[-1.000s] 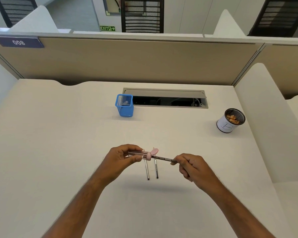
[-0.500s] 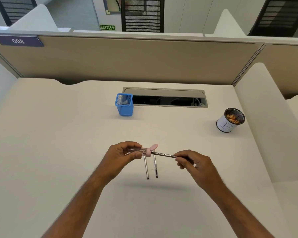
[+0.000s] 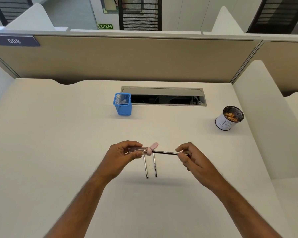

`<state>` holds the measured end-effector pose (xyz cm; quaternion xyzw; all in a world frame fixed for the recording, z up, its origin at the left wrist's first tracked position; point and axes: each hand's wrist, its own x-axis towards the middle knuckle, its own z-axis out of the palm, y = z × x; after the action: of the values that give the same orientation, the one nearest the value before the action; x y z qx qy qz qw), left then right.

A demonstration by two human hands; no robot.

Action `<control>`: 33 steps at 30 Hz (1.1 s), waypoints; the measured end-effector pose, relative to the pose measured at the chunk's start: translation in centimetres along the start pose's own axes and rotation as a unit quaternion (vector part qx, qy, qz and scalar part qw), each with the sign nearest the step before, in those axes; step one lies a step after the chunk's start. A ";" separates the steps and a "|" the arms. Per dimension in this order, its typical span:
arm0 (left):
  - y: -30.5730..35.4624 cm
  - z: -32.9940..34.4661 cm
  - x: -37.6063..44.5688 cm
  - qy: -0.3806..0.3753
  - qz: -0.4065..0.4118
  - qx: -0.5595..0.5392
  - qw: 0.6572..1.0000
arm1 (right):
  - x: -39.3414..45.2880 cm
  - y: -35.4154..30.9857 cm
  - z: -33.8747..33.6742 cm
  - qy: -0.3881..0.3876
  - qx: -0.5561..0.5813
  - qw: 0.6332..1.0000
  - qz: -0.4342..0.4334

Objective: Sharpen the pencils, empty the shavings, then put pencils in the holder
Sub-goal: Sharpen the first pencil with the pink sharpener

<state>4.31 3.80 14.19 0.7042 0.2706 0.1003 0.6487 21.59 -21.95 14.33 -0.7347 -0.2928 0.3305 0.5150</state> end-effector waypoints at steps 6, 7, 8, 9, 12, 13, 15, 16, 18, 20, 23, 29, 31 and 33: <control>0.2 -0.2 0.1 0.001 0.003 -0.002 1.000 | -0.1 -0.1 -0.1 0.051 -0.090 0.994 -0.041; 0.2 -0.3 0.1 0.001 0.004 0.000 1.000 | -0.2 -0.2 0.0 0.067 -0.100 0.991 -0.054; 0.2 -0.3 0.0 0.002 0.006 0.001 1.000 | -0.2 -0.2 0.1 0.078 -0.104 0.989 -0.064; 0.3 -0.3 0.0 0.001 0.007 0.002 1.000 | -0.2 -0.1 0.2 0.082 -0.102 0.989 -0.069; 0.5 -0.4 -0.1 -0.006 0.012 0.010 1.000 | -0.4 -0.1 0.2 0.064 -0.075 0.993 -0.062; 0.5 -0.4 -0.1 -0.009 0.013 0.013 1.000 | -0.3 -0.2 0.2 0.054 -0.060 0.995 -0.051; 0.4 -0.3 -0.2 -0.016 0.011 0.011 1.000 | -0.2 -0.2 0.0 0.040 -0.027 0.999 -0.015; 0.3 -0.3 -0.2 -0.019 0.010 0.009 1.000 | -0.1 -0.3 -0.1 0.033 -0.010 0.999 0.006; 0.1 -0.2 -0.2 -0.022 0.007 0.008 1.000 | 0.2 -0.4 -0.1 0.026 0.011 0.999 0.027; 0.0 -0.2 -0.1 -0.020 0.005 0.010 1.000 | 0.1 -0.5 0.0 0.025 0.001 0.999 0.023; -0.1 -0.3 -0.1 -0.013 0.003 0.014 1.000 | -0.1 -0.7 0.1 0.016 -0.023 1.000 0.002; -0.1 -0.2 -0.1 0.000 -0.003 -0.005 1.000 | -0.5 -1.0 -0.3 0.015 -0.009 1.000 -0.012; -0.1 -0.3 -0.1 -0.001 -0.004 -0.002 1.000 | -0.5 -1.0 -0.4 0.036 -0.029 0.999 -0.021; 0.1 -0.3 -0.1 0.001 -0.004 -0.006 1.000 | -0.5 -1.0 -0.4 0.058 -0.035 0.997 -0.038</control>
<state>4.08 4.01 14.32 0.6994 0.2729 0.1000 0.6529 21.52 -22.25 15.43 -0.7588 -0.3016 0.2567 0.5171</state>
